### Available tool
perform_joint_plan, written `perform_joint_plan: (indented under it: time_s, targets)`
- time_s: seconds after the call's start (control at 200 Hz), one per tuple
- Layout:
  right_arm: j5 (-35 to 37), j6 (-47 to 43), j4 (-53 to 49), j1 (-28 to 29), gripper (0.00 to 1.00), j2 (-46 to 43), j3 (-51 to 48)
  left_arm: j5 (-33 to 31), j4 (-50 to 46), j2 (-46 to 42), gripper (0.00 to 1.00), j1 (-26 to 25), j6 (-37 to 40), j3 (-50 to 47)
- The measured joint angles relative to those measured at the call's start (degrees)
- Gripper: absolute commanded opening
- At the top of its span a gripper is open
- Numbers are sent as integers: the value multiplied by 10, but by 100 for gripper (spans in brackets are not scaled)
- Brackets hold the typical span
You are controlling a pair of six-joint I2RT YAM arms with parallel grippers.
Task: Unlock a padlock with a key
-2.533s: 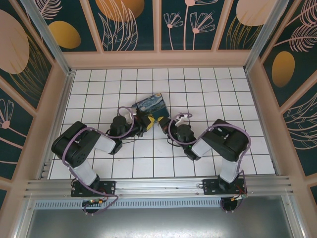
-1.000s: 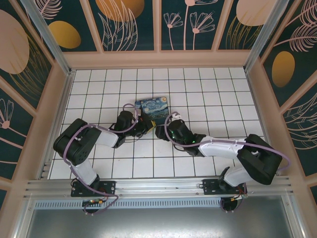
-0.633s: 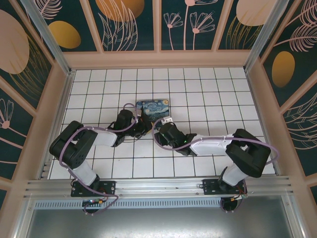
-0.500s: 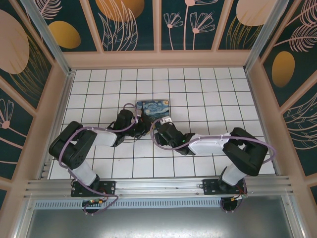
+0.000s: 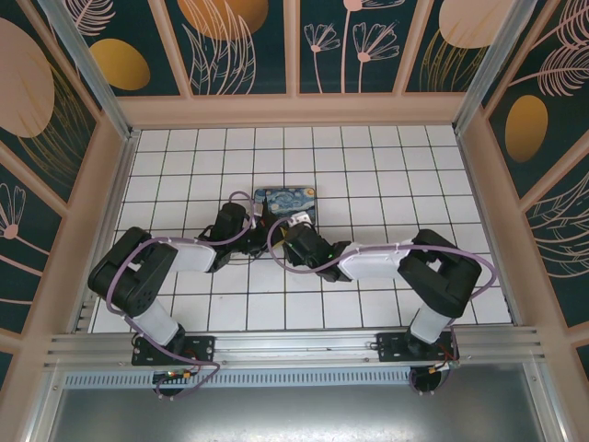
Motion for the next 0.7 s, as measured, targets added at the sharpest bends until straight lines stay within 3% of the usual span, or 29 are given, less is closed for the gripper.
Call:
perform_joint_plan:
  time_s: [0.165,0.345,0.48,0.701]
  targets:
    - [-10,-7,-2,-5,25,3,4,-3,0,-1,0,0,0,0]
    - [-39,-14,2,-8,0,3,6,-6,0,-3,0,1,0,0]
    - [-97,-10,24,-27,0,-12,-12,-3,1,-7,0,3,0,-5]
    - [-293,48,146,-100,0,-71,-111,8,5,-15,0,2,0,-12]
